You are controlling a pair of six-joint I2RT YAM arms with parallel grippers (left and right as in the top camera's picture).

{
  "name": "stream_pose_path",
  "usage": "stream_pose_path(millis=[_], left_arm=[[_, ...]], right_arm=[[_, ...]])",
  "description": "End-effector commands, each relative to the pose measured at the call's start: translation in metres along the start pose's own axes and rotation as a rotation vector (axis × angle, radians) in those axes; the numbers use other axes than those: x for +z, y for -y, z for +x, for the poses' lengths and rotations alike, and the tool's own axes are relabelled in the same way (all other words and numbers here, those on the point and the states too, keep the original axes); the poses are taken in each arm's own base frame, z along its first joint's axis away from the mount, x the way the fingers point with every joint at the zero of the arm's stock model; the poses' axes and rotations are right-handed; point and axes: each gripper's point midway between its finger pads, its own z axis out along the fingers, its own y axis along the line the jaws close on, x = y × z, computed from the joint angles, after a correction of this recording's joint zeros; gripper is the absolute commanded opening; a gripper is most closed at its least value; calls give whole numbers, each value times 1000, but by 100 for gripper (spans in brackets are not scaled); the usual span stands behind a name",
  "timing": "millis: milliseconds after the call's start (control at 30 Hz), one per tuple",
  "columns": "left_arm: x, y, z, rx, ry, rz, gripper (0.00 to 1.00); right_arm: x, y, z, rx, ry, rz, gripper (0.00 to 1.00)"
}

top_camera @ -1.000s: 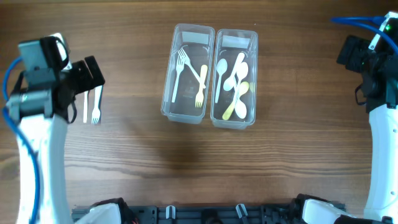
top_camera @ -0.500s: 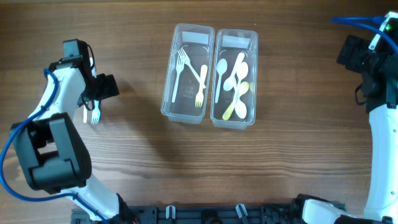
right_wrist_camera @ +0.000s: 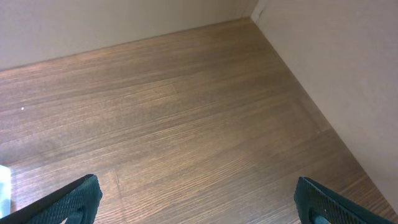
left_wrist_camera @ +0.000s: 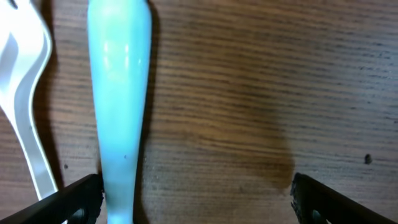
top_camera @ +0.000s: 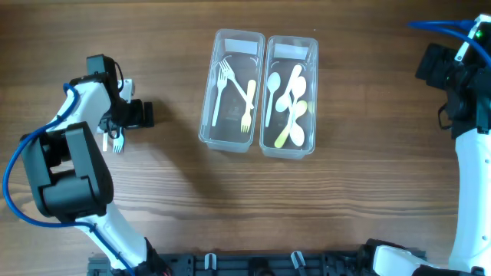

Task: Pack container
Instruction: 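Move left gripper back and grasp the light blue fork, then carry light blue fork into left container and release it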

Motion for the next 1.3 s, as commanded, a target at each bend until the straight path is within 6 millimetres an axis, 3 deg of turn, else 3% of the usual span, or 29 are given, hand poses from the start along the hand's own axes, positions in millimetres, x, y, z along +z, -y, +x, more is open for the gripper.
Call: stream_pose_path(millis=[0, 133, 233, 267, 300, 533, 567, 633, 800, 967, 1267], left_arm=[[6, 8, 3, 40, -8, 58, 98], [4, 27, 3, 38, -5, 167, 93], [4, 28, 9, 35, -26, 172, 91], [4, 28, 11, 35, -34, 173, 73], [4, 28, 12, 34, -39, 174, 67], [6, 16, 11, -43, -43, 104, 52], [6, 16, 11, -43, -43, 104, 27], [5, 16, 9, -63, -37, 103, 4], [-1, 17, 1, -188, -6, 109, 4], [-22, 16, -9, -201, 56, 109, 4], [-92, 16, -23, -211, 231, 113, 4]], right_arm=[[-7, 1, -7, 15, 26, -8, 100], [-7, 1, -7, 16, 26, -8, 100], [-7, 1, -7, 15, 26, -8, 100], [-7, 1, -7, 15, 26, -8, 100], [-7, 1, -7, 15, 26, -8, 100], [-7, 1, -7, 16, 26, -8, 100], [-7, 1, -7, 15, 26, -8, 100], [-7, 1, -7, 15, 26, -8, 100], [-7, 1, -7, 15, 26, -8, 100], [-7, 1, -7, 16, 26, -8, 100], [-7, 1, -7, 15, 26, -8, 100]])
